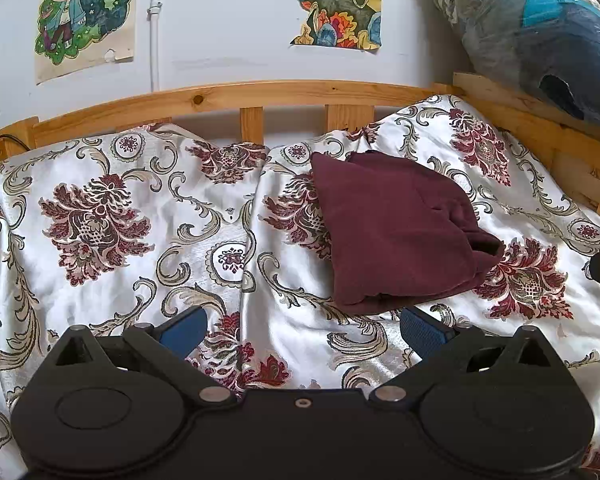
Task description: Fold small clothes
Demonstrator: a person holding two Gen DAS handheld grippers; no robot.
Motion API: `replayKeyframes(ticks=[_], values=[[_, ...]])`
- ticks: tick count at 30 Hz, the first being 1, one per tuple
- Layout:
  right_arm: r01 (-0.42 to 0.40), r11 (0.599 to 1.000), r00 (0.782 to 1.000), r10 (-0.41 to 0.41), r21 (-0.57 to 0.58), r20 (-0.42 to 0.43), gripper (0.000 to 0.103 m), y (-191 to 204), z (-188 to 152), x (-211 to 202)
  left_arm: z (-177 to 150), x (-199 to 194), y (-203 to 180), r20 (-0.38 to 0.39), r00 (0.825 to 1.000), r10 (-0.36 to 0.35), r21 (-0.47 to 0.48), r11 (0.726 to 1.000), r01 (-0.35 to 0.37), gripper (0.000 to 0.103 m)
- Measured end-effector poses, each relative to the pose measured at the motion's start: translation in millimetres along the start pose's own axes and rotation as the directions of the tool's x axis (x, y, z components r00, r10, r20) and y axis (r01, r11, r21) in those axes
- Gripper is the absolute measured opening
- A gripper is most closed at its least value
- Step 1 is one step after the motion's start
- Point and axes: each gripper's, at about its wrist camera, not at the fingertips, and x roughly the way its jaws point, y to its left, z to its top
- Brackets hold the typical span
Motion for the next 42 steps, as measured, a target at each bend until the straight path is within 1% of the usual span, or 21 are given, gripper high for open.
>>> replayKeyframes(ticks=[42], values=[[0.004,1.0,1.0,-0.004,-0.008,-0.002,0.103,1.1,-2.0,0.6,-1.2,0.0,0.9,-0.009,1.0,-0.001,-0.005,1.0,0.0,0.102]])
